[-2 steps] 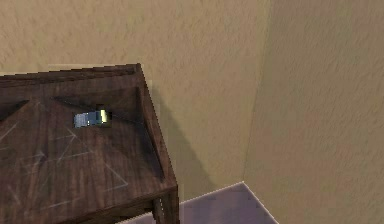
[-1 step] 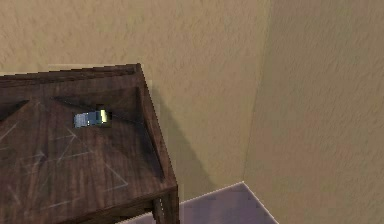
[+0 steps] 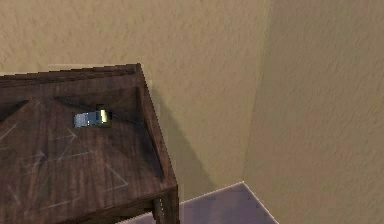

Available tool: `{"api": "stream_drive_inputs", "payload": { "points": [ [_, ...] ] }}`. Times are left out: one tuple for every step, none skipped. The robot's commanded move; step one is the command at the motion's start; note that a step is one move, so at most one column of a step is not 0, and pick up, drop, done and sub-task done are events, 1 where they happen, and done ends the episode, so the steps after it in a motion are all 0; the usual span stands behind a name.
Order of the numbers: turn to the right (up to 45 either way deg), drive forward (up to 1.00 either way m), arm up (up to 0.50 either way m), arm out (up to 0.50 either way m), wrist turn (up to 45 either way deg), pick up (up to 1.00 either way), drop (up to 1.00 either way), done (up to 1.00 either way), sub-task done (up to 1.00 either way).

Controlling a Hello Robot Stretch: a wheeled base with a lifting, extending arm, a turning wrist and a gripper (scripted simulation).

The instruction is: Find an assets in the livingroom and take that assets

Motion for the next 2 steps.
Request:
{"api": "stream_drive_inputs", "payload": {
  "points": [
    [0.0, 0.00, 0.10, 0.00, 0.0, 0.00, 0.00, 0.00, 0.00],
    [0.0, 0.00, 0.00, 0.00, 0.0, 0.00, 0.00, 1.00, 0.00]
  ]
}}
